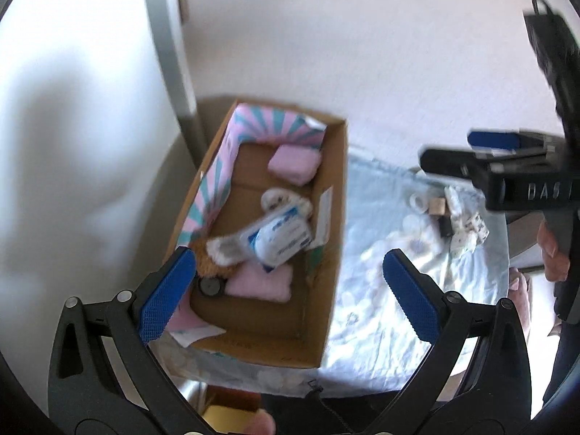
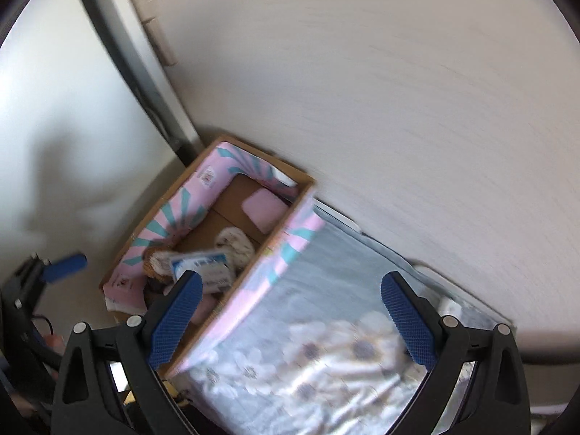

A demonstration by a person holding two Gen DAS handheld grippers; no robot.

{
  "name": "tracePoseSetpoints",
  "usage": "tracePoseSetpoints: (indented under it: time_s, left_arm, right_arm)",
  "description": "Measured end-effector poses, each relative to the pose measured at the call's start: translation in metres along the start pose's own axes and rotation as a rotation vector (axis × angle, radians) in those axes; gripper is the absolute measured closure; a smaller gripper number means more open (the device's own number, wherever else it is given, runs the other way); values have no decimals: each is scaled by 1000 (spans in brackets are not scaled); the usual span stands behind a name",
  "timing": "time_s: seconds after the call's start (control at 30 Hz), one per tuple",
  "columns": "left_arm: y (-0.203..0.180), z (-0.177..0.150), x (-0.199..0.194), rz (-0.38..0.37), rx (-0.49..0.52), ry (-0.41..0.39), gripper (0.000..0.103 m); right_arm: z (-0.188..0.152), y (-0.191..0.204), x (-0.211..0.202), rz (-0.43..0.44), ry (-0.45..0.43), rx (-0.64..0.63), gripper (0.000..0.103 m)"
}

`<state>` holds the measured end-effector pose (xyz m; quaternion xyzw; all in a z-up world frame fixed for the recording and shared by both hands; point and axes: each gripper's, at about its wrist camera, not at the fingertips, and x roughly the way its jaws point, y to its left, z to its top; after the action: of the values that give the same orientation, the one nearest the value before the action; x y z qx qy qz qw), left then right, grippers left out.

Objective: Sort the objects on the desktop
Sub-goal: 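Move both tools back over the remaining bed items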

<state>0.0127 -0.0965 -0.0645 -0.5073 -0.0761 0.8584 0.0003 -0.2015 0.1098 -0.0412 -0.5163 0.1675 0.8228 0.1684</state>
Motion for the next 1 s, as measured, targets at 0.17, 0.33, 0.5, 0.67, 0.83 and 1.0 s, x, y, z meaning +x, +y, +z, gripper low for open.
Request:
tracePoseSetpoints:
  time_s: [0.17, 0.33, 0.5, 0.67, 0.83, 1.0]
  left_arm:
    - [-32, 13, -6, -26, 85, -7, 0]
    - [-75, 21, -8, -59, 192, -15, 0]
    - [-121, 22, 2, -115, 290, -4, 0]
    - [-159, 21, 11, -158, 365, 3, 0]
    - [-189, 20, 34, -186, 392, 53, 0]
    - [-210, 16, 62, -170, 432, 91, 0]
  right_arm:
    - [-22, -49, -23, -13, -20, 86, 4]
    - [-50, -90, -44, -55, -37, 146, 4]
    - [-81, -132, -63, -96, -63, 209, 4]
    - [-112, -166, -69, -111, -72, 265, 4]
    - [-143, -196, -61, -108, -54, 340, 4]
    - [-171, -222, -47, -116, -23, 372, 4]
